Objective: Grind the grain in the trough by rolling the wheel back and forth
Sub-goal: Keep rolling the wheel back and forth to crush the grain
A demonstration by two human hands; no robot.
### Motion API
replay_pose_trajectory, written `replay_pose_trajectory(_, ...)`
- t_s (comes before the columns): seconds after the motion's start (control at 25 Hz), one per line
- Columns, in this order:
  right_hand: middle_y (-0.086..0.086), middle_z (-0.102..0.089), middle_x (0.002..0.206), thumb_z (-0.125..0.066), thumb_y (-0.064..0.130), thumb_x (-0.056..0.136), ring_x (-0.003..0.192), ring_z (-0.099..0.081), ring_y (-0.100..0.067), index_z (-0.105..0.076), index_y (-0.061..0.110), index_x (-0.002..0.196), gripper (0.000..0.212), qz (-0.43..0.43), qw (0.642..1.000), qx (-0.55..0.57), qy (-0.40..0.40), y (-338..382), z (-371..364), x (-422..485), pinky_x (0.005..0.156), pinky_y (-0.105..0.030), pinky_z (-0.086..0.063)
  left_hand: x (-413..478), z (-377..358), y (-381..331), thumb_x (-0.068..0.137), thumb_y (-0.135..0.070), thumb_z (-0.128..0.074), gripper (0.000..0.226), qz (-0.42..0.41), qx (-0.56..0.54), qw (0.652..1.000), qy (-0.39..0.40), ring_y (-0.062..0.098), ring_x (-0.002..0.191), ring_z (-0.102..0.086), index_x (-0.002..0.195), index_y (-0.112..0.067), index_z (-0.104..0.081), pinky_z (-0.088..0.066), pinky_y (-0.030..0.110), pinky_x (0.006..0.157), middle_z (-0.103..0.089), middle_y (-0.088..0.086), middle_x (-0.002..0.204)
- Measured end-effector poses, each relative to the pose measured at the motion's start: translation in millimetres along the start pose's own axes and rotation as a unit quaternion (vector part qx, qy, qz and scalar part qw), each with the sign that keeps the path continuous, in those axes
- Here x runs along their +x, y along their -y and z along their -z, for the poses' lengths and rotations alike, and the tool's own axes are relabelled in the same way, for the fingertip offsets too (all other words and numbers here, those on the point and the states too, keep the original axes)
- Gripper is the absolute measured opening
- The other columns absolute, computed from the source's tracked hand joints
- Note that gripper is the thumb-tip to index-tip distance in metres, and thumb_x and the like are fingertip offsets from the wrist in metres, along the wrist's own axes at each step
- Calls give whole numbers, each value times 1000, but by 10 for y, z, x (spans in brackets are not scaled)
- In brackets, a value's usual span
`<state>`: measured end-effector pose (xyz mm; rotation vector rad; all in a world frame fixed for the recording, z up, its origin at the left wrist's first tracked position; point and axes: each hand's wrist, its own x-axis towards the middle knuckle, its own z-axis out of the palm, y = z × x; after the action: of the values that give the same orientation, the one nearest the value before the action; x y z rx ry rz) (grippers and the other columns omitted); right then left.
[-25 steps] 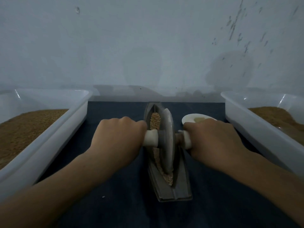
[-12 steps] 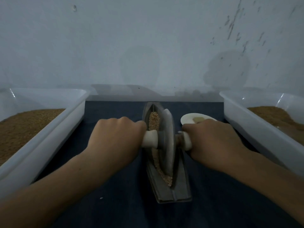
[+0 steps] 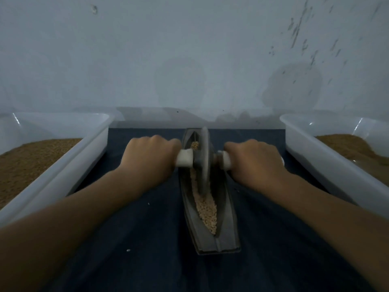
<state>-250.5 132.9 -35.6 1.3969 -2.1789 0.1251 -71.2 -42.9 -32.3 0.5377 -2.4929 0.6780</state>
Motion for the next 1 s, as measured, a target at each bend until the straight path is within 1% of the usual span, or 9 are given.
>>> replay_pose_trajectory(0.16,11,-23,57,-69,37,67,46,-16,-2,-19,34,74,51,43,995,-58,-69,-83,189,-329,46,-21,-4,-322,135,48,58,-34,-69,43,-27,-16,999,-41,11,41,-11,70,-32,-28,-5,17,49,-16,-12,55)
replay_pose_trajectory(0.24,11,-34,58,-72,35,73,46,-28,-8,-31,33,73,41,29,997,-59,-44,-46,103,-204,45,-21,-12,-242,40,-10,65,-35,-68,36,22,8,1000,11,9,43,-8,70,-32,-33,-8,20,46,-15,-11,56)
replay_pose_trajectory(0.36,-2,-64,84,-65,35,91,76,-62,-29,-60,26,91,11,-47,998,-27,14,47,-6,394,58,-31,-37,203,-137,6,86,-36,-61,13,96,-20,993,61,20,54,-45,83,-25,-55,-32,30,52,-40,-5,66)
replay_pose_trajectory(0.48,-6,-67,93,-65,34,91,84,-65,-31,-64,23,96,12,-55,997,-25,44,75,34,601,64,-33,-42,334,-137,47,89,-32,-58,11,111,-57,987,100,26,73,-58,95,-24,-61,-37,35,60,-48,-1,77)
replay_pose_trajectory(0.56,4,-56,75,-67,35,87,67,-56,-23,-50,29,79,19,-30,999,-26,14,40,72,246,53,-29,-35,70,-71,-15,83,-34,-63,14,85,-34,995,40,22,58,-47,83,-24,-53,-31,31,52,-38,-6,67)
replay_pose_trajectory(0.68,11,-33,57,-72,35,71,47,-31,-9,-32,32,66,40,-3,998,-36,-43,22,165,-351,46,-21,-8,-310,148,-64,58,-30,-76,47,2,-7,998,-63,16,42,-22,69,-27,-30,-11,21,46,-25,-8,53)
replay_pose_trajectory(0.8,12,-32,55,-71,38,72,46,-27,-8,-35,32,64,37,-14,998,-52,-35,-42,106,-390,46,-20,-7,-205,196,-67,60,-32,-75,45,-7,37,999,-15,12,42,-13,70,-29,-32,-8,21,46,-21,-8,54)
replay_pose_trajectory(0.92,6,-52,70,-68,35,82,60,-51,-20,-46,30,77,23,-45,999,-8,-14,22,-81,86,50,-27,-28,132,-53,-54,84,-34,-61,10,59,20,996,66,19,54,-44,84,-27,-54,-32,30,51,-39,-6,66)
replay_pose_trajectory(1.0,-3,-65,86,-67,37,87,81,-64,-31,-61,26,91,13,-84,996,11,21,48,-112,444,61,-33,-39,382,-68,5,88,-34,-59,13,88,-16,990,110,25,71,-58,97,-27,-64,-43,34,60,-52,-1,78)
